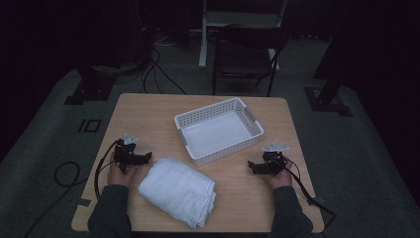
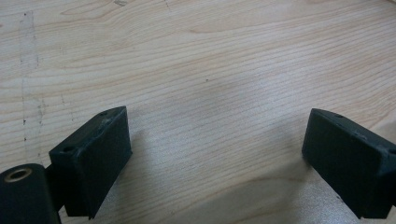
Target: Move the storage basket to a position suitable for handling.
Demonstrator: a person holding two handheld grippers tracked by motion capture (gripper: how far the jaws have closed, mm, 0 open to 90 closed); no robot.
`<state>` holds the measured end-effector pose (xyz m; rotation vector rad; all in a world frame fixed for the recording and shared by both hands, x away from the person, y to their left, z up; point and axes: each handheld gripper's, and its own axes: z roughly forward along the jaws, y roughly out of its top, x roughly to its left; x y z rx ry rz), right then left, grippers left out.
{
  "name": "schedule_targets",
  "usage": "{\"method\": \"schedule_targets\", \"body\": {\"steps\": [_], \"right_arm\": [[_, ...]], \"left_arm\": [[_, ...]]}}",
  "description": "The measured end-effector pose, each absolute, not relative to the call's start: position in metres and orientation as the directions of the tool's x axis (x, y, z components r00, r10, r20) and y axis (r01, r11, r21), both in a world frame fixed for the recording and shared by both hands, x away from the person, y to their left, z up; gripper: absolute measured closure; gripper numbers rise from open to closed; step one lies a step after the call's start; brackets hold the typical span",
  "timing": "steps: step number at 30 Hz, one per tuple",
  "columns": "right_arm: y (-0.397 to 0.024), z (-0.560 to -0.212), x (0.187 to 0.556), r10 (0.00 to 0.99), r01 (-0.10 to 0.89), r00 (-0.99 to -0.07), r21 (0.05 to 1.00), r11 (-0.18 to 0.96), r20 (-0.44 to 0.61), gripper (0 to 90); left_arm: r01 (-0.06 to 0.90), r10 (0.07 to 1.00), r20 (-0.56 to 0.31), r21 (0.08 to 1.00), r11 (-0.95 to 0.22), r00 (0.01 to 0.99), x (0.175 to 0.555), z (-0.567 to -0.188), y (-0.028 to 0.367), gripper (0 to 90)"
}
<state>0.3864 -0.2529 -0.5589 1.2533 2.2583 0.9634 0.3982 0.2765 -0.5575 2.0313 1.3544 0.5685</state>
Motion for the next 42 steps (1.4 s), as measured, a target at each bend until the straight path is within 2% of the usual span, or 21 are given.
{"method": "schedule_targets", "body": {"steps": [14, 21, 24, 25, 27, 28, 29, 32, 33, 35, 42], "right_arm": [[-0.253, -0.558, 0.386, 0.843, 0.581, -0.538, 0.725, 0.370, 0.001, 15.3], [-0.256, -0.551, 0.389, 0.863, 0.593, -0.504, 0.736, 0.327, 0.023, 28.6], [-0.257, -0.547, 0.389, 0.866, 0.582, -0.499, 0.751, 0.312, 0.027, 30.5], [-0.258, -0.545, 0.389, 0.868, 0.578, -0.496, 0.757, 0.306, 0.027, 31.4], [-0.259, -0.540, 0.390, 0.872, 0.567, -0.489, 0.767, 0.299, 0.022, 32.7], [-0.259, -0.540, 0.390, 0.872, 0.567, -0.489, 0.767, 0.299, 0.022, 32.7], [-0.260, -0.537, 0.390, 0.874, 0.566, -0.486, 0.772, 0.291, 0.026, 33.2], [-0.260, -0.534, 0.390, 0.875, 0.561, -0.483, 0.775, 0.290, 0.022, 34.1], [-0.260, -0.532, 0.391, 0.877, 0.557, -0.481, 0.778, 0.290, 0.017, 34.6], [-0.260, -0.529, 0.391, 0.879, 0.555, -0.478, 0.779, 0.292, 0.011, 34.7], [-0.261, -0.521, 0.392, 0.885, 0.543, -0.465, 0.787, 0.291, -0.007, 34.7]], "left_arm": [[0.656, 0.925, 0.011, 0.702, -0.278, 0.380, 0.398, -0.558, 0.276, 7.8], [0.662, 0.928, 0.010, 0.698, -0.274, 0.373, 0.406, -0.557, 0.275, 7.7], [0.677, 0.935, 0.011, 0.687, -0.264, 0.354, 0.409, -0.555, 0.272, 8.2], [0.678, 0.939, 0.010, 0.689, -0.256, 0.344, 0.410, -0.554, 0.272, 10.9], [0.696, 0.953, 0.010, 0.681, -0.228, 0.302, 0.411, -0.551, 0.269, 23.2], [0.702, 0.956, 0.008, 0.677, -0.220, 0.292, 0.412, -0.550, 0.268, 23.2], [0.704, 0.957, 0.008, 0.676, -0.219, 0.290, 0.412, -0.549, 0.268, 32.7], [0.710, 0.960, 0.006, 0.671, -0.212, 0.281, 0.413, -0.547, 0.267, 34.9], [0.715, 0.961, 0.006, 0.667, -0.211, 0.278, 0.412, -0.547, 0.267, 39.8], [0.721, 0.959, 0.002, 0.659, -0.216, 0.285, 0.411, -0.545, 0.265, 42.5], [0.641, 0.947, 0.000, 0.736, -0.218, 0.322, 0.399, -0.520, 0.254, 40.4]]}}
